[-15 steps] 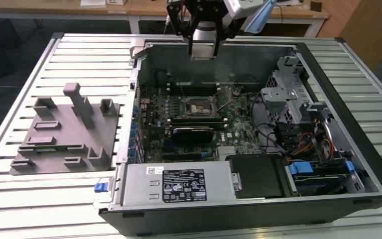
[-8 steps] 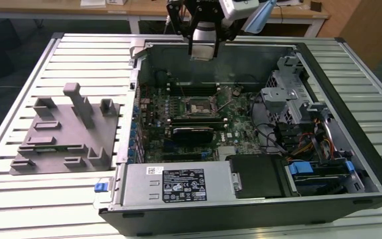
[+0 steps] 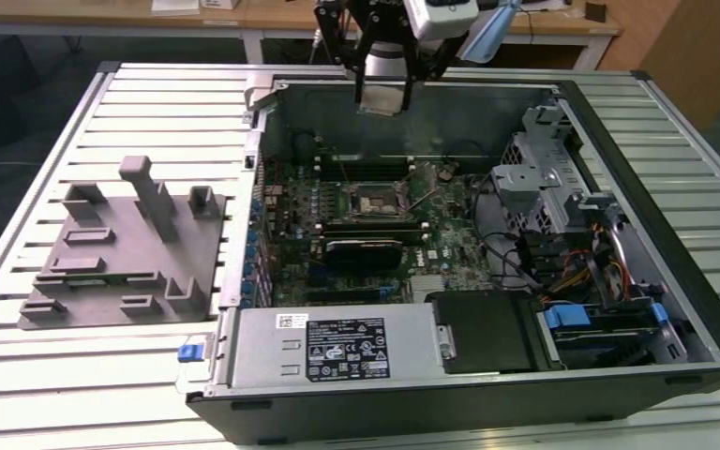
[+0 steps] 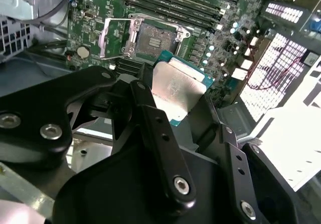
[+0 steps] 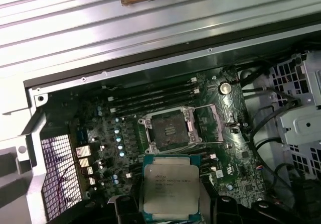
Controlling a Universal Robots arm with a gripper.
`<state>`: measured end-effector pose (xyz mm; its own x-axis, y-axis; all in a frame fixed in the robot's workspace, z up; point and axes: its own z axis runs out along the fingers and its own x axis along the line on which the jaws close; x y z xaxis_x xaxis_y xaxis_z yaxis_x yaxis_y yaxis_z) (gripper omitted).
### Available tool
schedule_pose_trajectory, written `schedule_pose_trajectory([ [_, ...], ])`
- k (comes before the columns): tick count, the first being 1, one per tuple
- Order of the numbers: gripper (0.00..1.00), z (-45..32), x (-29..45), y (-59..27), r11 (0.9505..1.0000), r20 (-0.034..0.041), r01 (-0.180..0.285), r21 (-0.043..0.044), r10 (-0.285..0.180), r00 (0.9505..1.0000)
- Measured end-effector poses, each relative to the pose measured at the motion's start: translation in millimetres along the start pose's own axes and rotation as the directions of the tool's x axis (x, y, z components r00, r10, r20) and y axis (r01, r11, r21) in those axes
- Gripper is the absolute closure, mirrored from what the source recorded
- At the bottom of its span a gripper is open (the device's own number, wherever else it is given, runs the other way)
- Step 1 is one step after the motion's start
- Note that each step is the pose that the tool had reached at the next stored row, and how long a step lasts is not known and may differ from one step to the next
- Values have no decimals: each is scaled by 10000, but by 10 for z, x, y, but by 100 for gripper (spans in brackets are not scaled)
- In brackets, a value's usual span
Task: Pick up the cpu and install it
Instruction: 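Place the cpu into insertion slot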
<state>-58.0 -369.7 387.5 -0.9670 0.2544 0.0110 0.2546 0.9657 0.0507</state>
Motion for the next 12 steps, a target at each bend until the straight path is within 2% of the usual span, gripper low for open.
schedule_pose_trajectory([
  [7,47,11,0,2,9983,30,-585,-8,585,9983],
  [12,47,16,1,5,9933,58,-1152,-17,1152,9933],
])
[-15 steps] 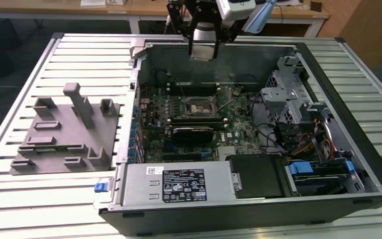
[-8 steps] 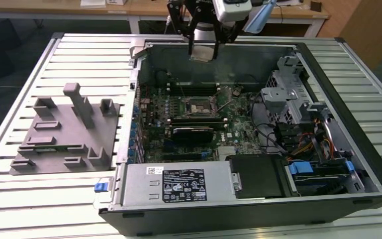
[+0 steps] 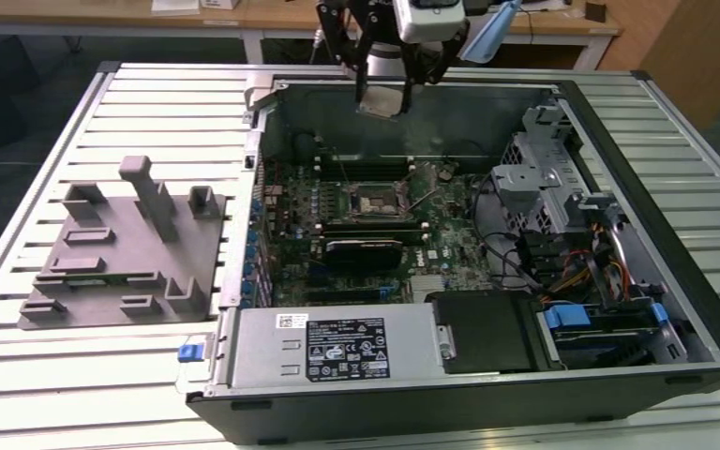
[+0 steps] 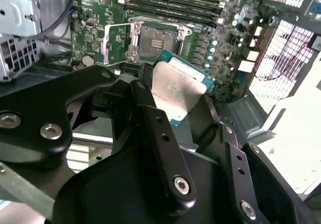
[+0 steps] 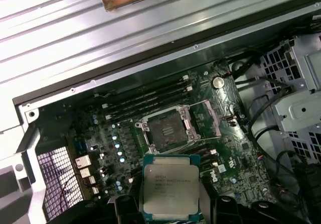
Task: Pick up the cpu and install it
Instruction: 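Place the cpu into insertion slot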
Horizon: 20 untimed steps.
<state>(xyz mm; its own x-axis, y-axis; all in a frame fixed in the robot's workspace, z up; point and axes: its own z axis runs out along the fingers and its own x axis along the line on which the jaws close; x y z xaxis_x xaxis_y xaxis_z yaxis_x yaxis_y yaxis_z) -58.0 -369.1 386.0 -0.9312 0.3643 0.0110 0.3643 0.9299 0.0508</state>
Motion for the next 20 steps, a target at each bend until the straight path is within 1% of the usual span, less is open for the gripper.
schedule_pose_trajectory([
  [2,47,3,0,1,9996,15,-287,-4,287,9996],
  [5,47,6,1,2,9977,35,-683,-9,683,9977],
  [8,47,10,1,3,9940,55,-1097,-15,1097,9940],
  [11,47,14,2,6,9887,76,-1497,-22,1498,9887],
  [13,47,16,3,8,9842,89,-1770,-27,1771,9842],
  [16,47,20,4,10,9753,110,-2206,-37,2207,9753],
  [18,47,24,4,11,9683,124,-2498,-44,2499,9682],
  [20,47,28,5,12,9599,139,-2802,-51,2803,9598],
])
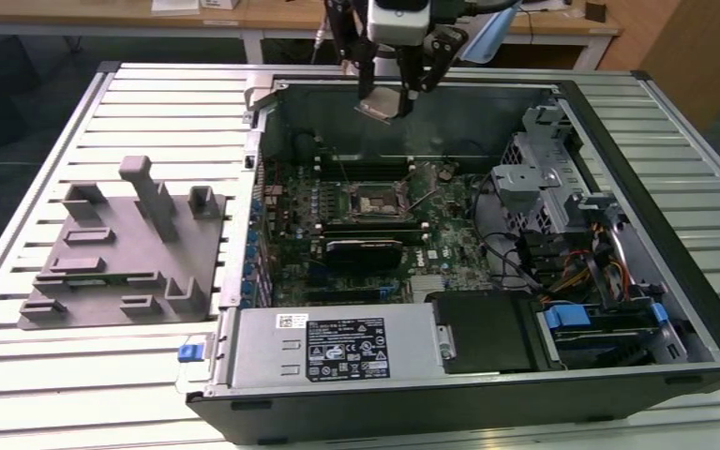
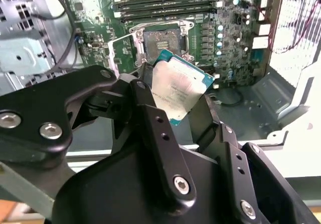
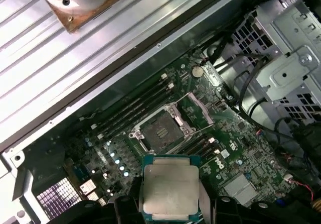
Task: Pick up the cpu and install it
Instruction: 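Place the cpu into insertion slot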
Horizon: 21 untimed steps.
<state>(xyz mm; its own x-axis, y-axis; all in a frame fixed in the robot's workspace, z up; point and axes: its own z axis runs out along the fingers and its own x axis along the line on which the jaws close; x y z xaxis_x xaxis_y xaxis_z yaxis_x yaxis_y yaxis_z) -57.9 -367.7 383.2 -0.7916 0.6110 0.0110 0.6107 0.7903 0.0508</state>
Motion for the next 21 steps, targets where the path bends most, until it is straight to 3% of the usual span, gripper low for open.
schedule_pose_trajectory([
  [5,47,11,1,1,9968,45,-796,-13,796,9968],
  [9,47,24,1,1,9889,81,-1489,-25,1489,9888],
  [13,47,45,1,0,9756,115,-2195,-40,2195,9755],
  [21,47,76,2,0,9411,177,-3380,-67,3380,9410],
])
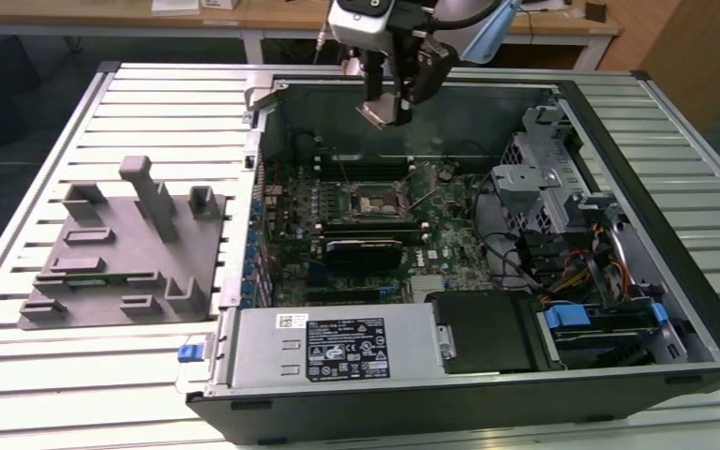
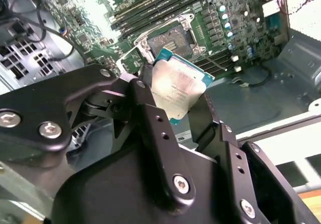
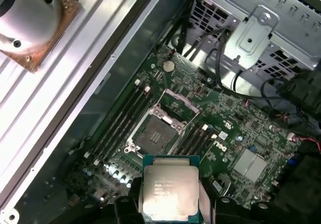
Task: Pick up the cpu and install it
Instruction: 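Place the cpu into insertion slot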
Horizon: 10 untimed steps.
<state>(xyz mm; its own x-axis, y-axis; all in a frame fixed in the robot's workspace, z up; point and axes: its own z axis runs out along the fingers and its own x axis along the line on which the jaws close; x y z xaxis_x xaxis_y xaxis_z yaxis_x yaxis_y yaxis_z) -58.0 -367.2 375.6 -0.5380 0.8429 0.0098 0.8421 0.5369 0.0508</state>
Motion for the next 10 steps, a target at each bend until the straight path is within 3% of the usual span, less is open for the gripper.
schedule_pose_trajectory([
  [5,47,21,1,0,9962,45,-872,-9,872,9962],
  [10,47,48,0,-2,9842,89,-1772,-25,1772,9841],
])
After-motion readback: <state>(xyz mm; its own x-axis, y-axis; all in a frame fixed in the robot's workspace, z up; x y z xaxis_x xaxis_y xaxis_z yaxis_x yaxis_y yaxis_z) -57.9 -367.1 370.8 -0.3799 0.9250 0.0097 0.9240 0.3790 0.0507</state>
